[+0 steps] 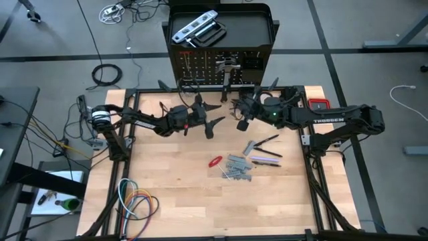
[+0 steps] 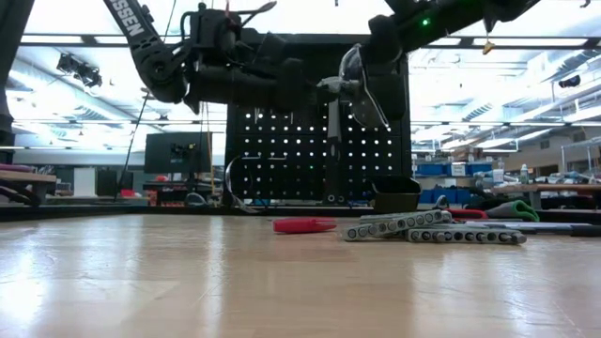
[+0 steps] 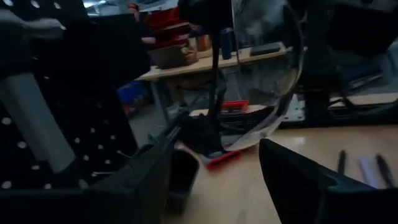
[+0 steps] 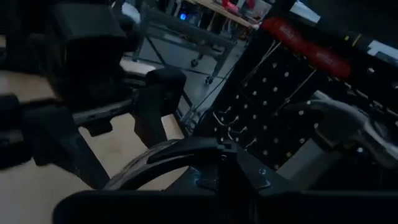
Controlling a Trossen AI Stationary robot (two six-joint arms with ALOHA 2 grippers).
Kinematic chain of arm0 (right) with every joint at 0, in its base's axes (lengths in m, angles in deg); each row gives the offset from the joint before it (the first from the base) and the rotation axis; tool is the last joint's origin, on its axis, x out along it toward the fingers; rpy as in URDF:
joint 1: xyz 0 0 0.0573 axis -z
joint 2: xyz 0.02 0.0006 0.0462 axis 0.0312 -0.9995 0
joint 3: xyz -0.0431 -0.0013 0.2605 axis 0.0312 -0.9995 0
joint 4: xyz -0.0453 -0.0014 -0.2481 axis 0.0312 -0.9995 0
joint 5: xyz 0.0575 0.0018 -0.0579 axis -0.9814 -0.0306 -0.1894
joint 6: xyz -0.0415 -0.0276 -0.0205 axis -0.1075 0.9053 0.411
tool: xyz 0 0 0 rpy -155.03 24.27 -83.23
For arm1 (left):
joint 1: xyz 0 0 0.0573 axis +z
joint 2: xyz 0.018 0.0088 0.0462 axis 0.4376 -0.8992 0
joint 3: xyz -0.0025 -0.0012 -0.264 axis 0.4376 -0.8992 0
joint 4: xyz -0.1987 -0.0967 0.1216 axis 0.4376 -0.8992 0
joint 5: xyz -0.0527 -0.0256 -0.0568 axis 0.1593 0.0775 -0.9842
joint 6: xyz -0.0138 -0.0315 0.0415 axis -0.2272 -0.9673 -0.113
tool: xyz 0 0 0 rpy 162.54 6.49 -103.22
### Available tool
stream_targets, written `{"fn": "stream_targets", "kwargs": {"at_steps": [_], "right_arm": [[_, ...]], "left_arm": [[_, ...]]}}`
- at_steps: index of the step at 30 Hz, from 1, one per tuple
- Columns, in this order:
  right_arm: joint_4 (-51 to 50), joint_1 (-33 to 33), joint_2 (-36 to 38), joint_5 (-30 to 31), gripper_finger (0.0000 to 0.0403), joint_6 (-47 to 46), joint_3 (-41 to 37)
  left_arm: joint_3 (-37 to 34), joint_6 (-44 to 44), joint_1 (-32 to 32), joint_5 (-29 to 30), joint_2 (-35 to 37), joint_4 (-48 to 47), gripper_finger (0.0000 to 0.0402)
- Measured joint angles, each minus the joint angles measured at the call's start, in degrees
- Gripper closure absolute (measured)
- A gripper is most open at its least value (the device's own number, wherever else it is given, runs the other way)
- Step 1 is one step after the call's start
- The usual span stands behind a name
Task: Hang tools onto peg board
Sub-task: Hang the glasses onto the peg board
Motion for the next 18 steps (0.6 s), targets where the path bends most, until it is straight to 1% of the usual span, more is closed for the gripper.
{"fn": "stream_targets", "kwargs": {"at_steps": [2,5,8,10,14,16,18], "right_arm": [[0.1,0.0,0.1,0.9,0.0375,-1.4,0.0],[1.4,0.0,0.1,5.3,0.0356,-2.4,0.0],[2.7,0.1,0.1,7.8,0.0353,-3.7,0.0],[3.8,0.0,0.1,7.9,0.0361,-4.8,0.0],[4.8,0.0,0.0,7.8,0.038,-5.2,0.0],[4.7,0.0,0.0,7.7,0.0382,-5.3,0.0],[4.8,0.0,-0.3,7.6,0.0377,-5.3,0.0]], "left_arm": [[0.4,-0.7,-0.9,1.7,0.0,0.5,0.0163],[1.9,-3.9,-1.9,4.0,0.0,0.3,0.0162],[3.5,-4.7,-3.0,4.6,0.0,-1.7,0.0162],[4.9,-4.7,-4.0,5.8,-0.1,-3.6,0.016],[7.5,-5.1,-5.4,10.7,-1.8,-5.0,0.0143],[8.5,-6.4,-5.6,12.5,-3.0,-5.0,0.0129],[9.7,-8.0,-5.6,12.9,-4.3,-5.0,0.0114]]}}
